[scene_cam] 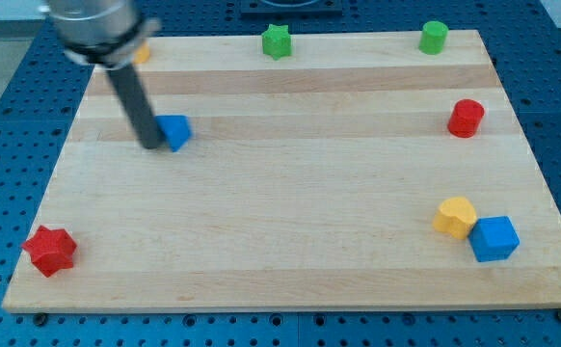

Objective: Move the blue triangle at the center

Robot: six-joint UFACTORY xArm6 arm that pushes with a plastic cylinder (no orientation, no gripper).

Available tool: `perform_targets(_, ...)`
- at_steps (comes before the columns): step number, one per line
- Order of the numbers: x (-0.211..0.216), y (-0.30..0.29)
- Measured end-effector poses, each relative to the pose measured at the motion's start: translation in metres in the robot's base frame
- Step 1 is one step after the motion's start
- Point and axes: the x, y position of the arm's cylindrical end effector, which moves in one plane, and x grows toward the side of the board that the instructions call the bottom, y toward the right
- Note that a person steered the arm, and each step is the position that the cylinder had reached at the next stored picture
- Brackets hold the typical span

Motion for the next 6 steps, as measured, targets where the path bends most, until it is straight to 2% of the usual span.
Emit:
perform_targets(1,-0.009,0.066)
perform_targets(2,-0.009,0.034)
perform_targets(3,-0.041,0.021)
perform_targets(4,-0.048,0.080)
perform_targets(5,-0.009,0.142)
perform_targets(6,-0.032,0.098)
